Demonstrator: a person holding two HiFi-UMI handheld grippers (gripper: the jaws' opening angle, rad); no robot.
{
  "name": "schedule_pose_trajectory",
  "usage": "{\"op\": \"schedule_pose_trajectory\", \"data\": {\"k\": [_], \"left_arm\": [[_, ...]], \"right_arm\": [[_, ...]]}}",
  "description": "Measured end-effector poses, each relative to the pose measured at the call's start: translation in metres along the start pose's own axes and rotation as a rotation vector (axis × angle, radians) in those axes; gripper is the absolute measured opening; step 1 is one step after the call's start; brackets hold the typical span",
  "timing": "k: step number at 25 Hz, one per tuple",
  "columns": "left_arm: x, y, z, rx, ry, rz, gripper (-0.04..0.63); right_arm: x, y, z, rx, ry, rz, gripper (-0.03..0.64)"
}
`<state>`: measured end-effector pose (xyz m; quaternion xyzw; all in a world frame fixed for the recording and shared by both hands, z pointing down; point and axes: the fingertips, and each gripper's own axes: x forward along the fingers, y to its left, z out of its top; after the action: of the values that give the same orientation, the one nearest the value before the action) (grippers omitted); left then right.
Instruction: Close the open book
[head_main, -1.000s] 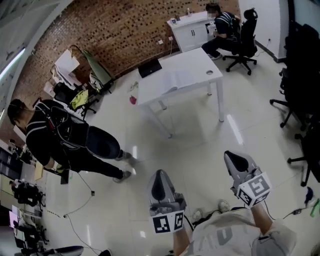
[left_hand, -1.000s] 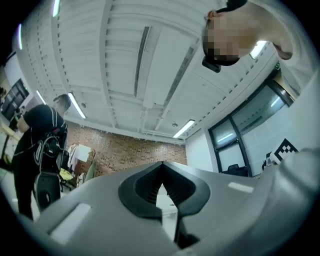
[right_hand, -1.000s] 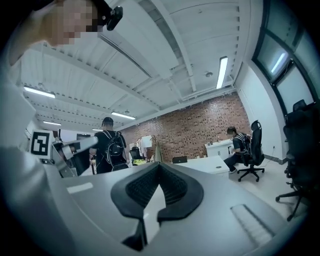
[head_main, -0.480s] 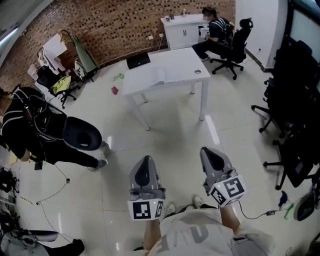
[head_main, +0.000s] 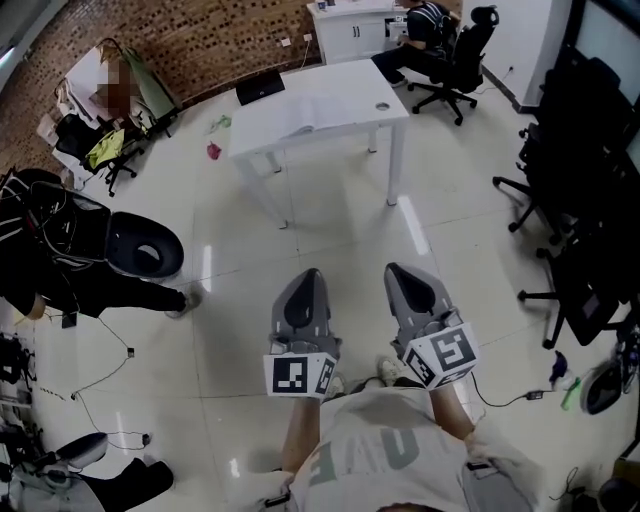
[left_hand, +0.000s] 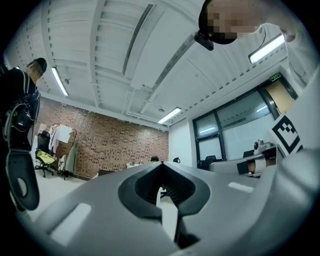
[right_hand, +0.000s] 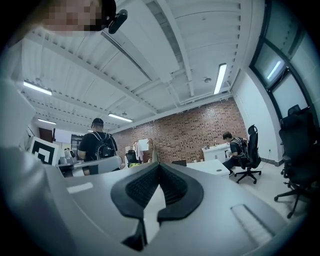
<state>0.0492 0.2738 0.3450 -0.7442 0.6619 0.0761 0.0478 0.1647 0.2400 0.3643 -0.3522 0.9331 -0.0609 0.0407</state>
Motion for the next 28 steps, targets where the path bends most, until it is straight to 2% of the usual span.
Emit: {"op": "schedule_pose_trajectory", "data": {"k": [5, 9, 13, 18, 22, 28], "left_arm": [[0.014, -0.014, -0.011, 0.016, -0.008, -0.032, 0.015], [0.033, -0.021, -0.022, -0.014, -0.001, -0.016, 0.015], [0.051, -0.034, -0.031, -0.005, -0.003, 0.002, 0.015], [0.064, -0.043, -0.057, -0.004, 0.029, 0.044, 0.015], [0.083, -0.019, -0.068, -0.017, 0.054, 0.083, 0.015], [0.148, 0.056, -0.082, -0.010, 0.043, 0.119, 0.015]], "right_arm": [[0.002, -0.008, -0.005, -0.001, 0.007, 0.016, 0.004], [0.001, -0.027, -0.008, -0.004, 0.018, 0.032, 0.005], [-0.005, -0.057, -0.015, 0.006, 0.022, 0.034, 0.005], [0.000, -0.090, -0.045, 0.050, 0.081, 0.042, 0.005], [0.028, -0.096, -0.054, 0.066, 0.101, 0.088, 0.005], [0.120, -0.114, -0.061, 0.058, 0.116, 0.108, 0.005]]}}
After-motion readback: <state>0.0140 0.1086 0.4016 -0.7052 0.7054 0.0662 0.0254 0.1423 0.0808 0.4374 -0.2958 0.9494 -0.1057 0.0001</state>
